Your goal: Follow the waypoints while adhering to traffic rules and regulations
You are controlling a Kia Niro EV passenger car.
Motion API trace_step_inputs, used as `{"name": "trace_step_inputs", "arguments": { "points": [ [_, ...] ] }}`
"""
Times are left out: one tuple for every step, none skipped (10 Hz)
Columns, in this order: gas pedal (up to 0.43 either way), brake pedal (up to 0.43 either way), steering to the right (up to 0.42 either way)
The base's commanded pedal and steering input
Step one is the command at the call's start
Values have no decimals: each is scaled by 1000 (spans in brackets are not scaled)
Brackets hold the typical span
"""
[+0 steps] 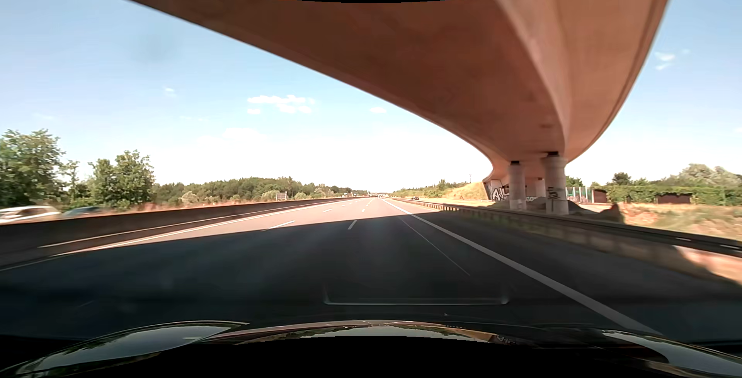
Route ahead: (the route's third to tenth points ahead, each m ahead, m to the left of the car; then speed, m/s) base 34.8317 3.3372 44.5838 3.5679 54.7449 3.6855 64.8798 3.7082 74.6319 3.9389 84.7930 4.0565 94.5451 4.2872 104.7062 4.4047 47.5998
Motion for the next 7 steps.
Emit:
{"name": "trace_step_inputs", "arguments": {
  "points": [
    [591, 0, -5],
    [591, 0, -5],
    [591, 0, -5],
    [591, 0, -5],
    [591, 0, -5],
    [591, 0, -4],
    [591, 0, -3]
  ]
}}
